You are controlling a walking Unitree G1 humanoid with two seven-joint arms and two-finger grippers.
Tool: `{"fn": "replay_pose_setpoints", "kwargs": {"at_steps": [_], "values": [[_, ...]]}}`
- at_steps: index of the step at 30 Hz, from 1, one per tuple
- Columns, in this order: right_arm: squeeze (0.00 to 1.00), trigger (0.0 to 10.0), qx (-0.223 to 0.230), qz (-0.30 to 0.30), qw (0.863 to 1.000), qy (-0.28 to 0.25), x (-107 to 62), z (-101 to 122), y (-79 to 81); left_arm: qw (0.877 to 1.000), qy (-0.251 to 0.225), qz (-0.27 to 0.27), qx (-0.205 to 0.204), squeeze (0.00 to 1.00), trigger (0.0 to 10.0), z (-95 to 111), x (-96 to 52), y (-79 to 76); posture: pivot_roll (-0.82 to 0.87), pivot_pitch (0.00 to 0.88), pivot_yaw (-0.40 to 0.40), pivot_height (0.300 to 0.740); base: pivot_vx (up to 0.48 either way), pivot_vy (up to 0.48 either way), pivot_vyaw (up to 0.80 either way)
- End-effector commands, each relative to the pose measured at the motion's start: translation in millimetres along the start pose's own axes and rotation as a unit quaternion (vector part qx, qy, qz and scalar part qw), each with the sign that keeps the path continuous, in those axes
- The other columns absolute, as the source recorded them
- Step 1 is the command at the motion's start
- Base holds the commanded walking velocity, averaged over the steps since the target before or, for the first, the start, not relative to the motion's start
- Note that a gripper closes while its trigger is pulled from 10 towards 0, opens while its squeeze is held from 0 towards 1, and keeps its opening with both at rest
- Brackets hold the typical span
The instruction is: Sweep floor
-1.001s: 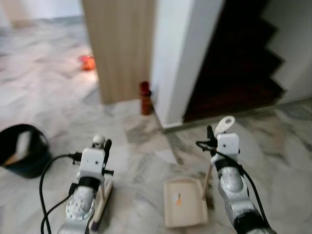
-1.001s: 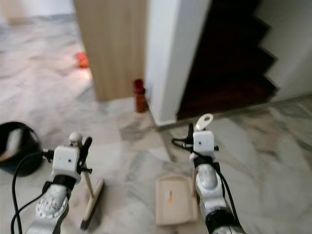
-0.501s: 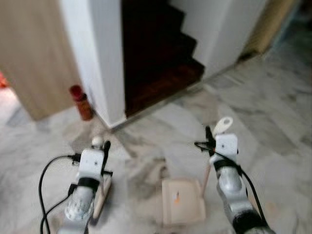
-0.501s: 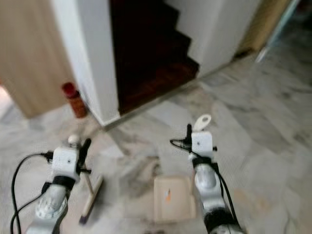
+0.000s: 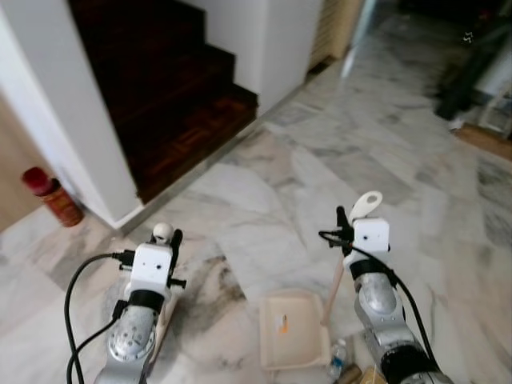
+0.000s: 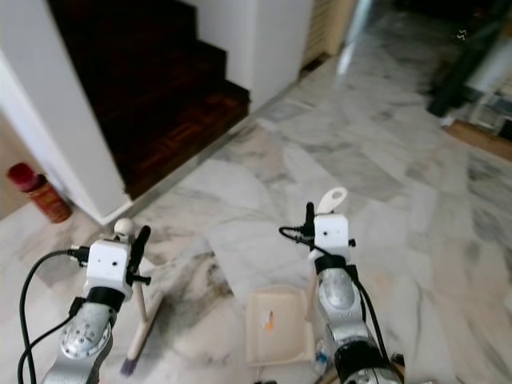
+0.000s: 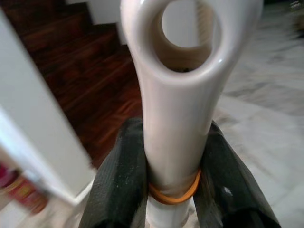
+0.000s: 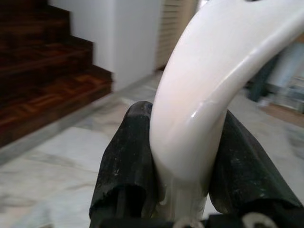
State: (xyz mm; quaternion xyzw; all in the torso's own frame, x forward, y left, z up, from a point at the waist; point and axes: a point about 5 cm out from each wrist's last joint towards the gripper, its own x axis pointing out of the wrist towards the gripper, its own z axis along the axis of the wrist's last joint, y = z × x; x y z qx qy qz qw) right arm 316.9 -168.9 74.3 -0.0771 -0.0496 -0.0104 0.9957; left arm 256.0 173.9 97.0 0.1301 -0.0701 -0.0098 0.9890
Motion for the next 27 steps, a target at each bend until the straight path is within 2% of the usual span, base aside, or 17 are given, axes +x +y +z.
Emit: {"fn": "replay_pose_setpoints", "kwargs": {"at_steps": [1,17,23,27], "values": [[0.0,10.0,-0.008,0.0,1.0,-0.017,4.1,7.0,-2.4,1.0,-0.019,0.001,-0.002,0.0,10.0,6.2,1.2,-0.4,0.15,0.115,-0.04,0.74,0.0,0.0,-0.8],[0.0,10.0,-0.009,-0.003,1.0,-0.022,6.6,9.9,-4.6,1.0,-0.024,0.005,0.003,0.0,10.0,7.4,3.1,-0.4,0.15,0.104,-0.042,0.74,0.0,0.0,-0.8],[0.0,10.0,-0.01,-0.003,1.0,-0.022,7.0,10.0,-5.0,1.0,-0.026,0.007,0.004,0.0,10.0,7.9,3.8,-0.3,0.15,0.106,-0.043,0.74,0.0,-0.401,-0.8],[0.0,10.0,-0.011,-0.002,1.0,-0.024,6.9,10.3,-5.2,1.0,-0.028,0.008,-0.001,0.0,10.0,8.2,3.9,-0.3,0.14,0.105,-0.044,0.74,0.0,0.0,-0.8]]}}
